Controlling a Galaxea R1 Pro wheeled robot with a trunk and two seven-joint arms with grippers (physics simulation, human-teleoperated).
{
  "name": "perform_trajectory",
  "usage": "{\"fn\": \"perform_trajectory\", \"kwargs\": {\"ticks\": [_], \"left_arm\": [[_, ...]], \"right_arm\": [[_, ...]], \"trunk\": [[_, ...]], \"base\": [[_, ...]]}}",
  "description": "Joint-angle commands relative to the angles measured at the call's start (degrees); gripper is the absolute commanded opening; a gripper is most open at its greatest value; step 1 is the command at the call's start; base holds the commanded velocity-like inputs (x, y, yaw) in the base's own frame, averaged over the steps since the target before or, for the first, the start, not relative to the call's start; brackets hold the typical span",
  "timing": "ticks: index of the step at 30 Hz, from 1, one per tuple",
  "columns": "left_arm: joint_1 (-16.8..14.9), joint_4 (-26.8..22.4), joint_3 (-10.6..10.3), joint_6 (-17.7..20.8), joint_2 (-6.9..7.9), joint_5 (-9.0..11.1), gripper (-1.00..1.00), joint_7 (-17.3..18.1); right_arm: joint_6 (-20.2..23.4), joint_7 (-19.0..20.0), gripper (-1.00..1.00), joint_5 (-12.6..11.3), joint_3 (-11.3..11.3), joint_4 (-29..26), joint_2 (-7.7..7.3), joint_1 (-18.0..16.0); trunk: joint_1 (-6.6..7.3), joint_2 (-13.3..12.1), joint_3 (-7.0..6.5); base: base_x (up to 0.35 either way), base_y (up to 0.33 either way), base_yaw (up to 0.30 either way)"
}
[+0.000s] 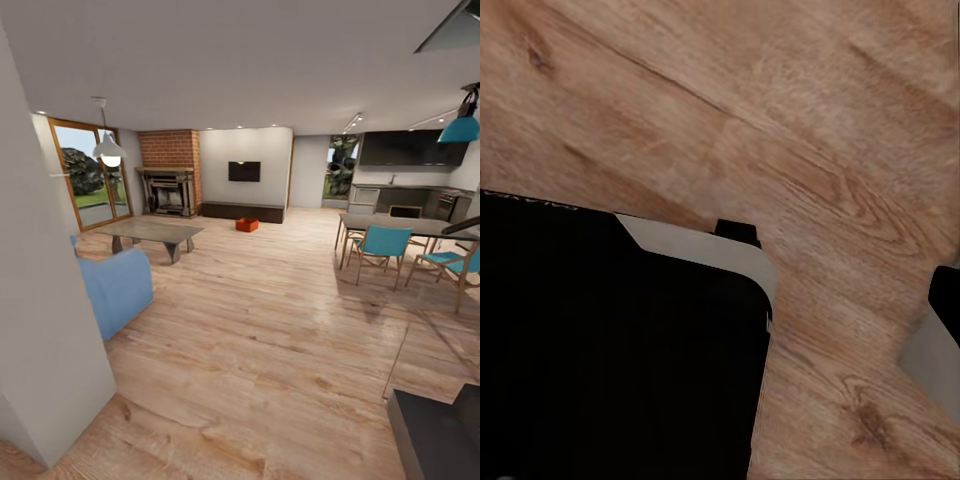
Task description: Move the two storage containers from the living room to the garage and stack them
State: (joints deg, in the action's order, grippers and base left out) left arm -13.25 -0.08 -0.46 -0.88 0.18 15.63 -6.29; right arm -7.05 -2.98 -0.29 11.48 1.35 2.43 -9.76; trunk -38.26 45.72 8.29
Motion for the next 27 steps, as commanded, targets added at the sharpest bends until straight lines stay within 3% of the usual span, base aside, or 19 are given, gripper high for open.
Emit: {"fn": "perform_trajectory", "kwargs": {"ticks": [1, 11, 27], "left_arm": [[-0.02, -0.01, -0.07, -0.09, 0.00, 0.28, 1.00, -0.09], [-0.02, -0.01, -0.06, -0.03, 0.00, 0.28, 1.00, -0.06], [-0.02, -0.01, -0.07, 0.35, 0.09, 0.20, 1.00, -0.04]], "right_arm": [[-0.22, -0.26, 1.00, -0.04, 0.36, 0.14, 0.03, -0.08], [-0.09, -0.27, 1.00, 0.02, 0.71, 0.14, -0.03, -0.08], [0.00, -0.67, 1.00, -0.56, 0.44, 0.18, -0.23, -0.08]], "trunk": [[-0.04, 0.05, 0.08], [-0.04, 0.05, 0.08], [-0.04, 0.05, 0.08]], "base": [[0.323, 0.146, -0.224], [0.323, 0.128, -0.049], [0.323, 0.006, 0.000]]}}
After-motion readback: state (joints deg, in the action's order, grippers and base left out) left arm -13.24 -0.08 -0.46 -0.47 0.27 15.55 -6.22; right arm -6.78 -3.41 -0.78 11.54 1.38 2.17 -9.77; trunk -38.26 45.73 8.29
